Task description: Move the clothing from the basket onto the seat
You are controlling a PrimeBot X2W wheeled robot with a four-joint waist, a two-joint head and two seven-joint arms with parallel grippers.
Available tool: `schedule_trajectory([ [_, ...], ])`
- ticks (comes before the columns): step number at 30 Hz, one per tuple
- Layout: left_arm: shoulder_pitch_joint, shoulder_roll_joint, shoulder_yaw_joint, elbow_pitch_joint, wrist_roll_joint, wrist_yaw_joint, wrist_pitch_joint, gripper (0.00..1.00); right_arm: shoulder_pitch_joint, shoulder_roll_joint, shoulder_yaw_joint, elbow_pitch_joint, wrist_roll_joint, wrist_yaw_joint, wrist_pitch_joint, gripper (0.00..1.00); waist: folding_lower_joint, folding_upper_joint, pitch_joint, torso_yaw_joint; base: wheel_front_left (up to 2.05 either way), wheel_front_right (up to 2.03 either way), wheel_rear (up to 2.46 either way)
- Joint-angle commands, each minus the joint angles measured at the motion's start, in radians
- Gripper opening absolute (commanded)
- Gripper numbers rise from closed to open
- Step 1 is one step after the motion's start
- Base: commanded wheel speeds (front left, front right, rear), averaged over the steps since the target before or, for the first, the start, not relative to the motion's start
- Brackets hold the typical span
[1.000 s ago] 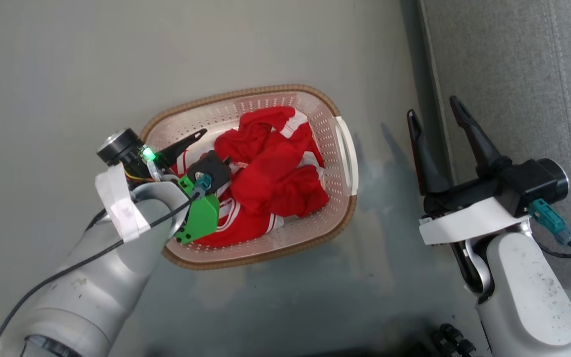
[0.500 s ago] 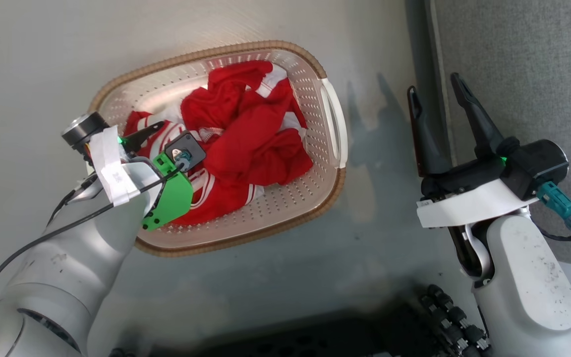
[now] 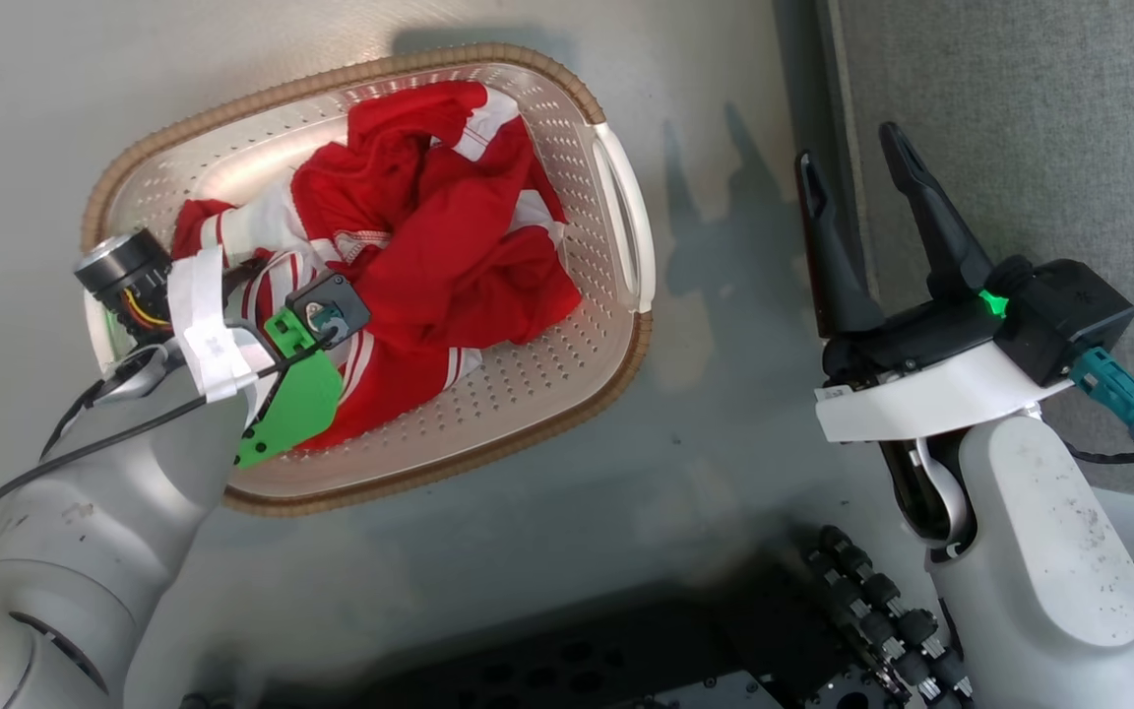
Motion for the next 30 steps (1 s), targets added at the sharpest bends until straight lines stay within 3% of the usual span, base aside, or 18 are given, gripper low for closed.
schedule_trajectory([
  [1,-0.011,0.013,-0.014,-0.002,-0.014,-0.001,0.009,0.60,-0.007,-0.003,0.001,-0.003,0.005,0.000,-0.005,1.00,-0.0002,0.0108,0.008,-0.007,0.00,0.00,0.00],
  [2,-0.014,0.018,-0.023,-0.004,-0.021,-0.001,0.011,0.39,-0.007,-0.003,0.003,-0.003,0.005,0.000,-0.005,1.00,-0.0002,0.0108,0.010,-0.007,0.00,0.00,0.00],
  [3,-0.018,0.022,-0.037,-0.006,-0.027,-0.001,0.019,0.00,-0.008,-0.003,0.006,-0.002,0.007,0.000,-0.005,1.00,-0.0002,0.0108,0.013,-0.008,0.00,0.00,0.00],
  [10,-0.029,0.044,-0.084,-0.010,-0.037,0.000,0.086,0.00,-0.018,-0.003,0.021,-0.003,0.016,0.000,-0.005,1.00,-0.0002,0.0108,0.018,-0.014,0.00,0.00,0.00],
  [15,-0.036,0.048,-0.092,-0.033,-0.067,0.000,0.077,0.00,-0.020,-0.003,0.024,0.005,0.019,0.000,-0.005,1.00,-0.0002,0.0108,0.005,-0.010,0.00,0.00,0.00],
  [22,-0.035,0.018,-0.085,-0.055,-0.127,0.000,0.009,0.00,-0.009,-0.003,0.024,0.024,0.002,0.000,-0.005,1.00,-0.0002,0.0108,-0.060,0.010,0.00,0.00,0.00],
  [30,0.043,-0.023,-0.033,-0.056,-0.190,0.059,-0.140,0.00,0.038,-0.003,0.020,0.050,-0.022,0.000,-0.005,1.00,-0.0002,0.0108,-0.220,0.039,0.00,0.00,0.00],
])
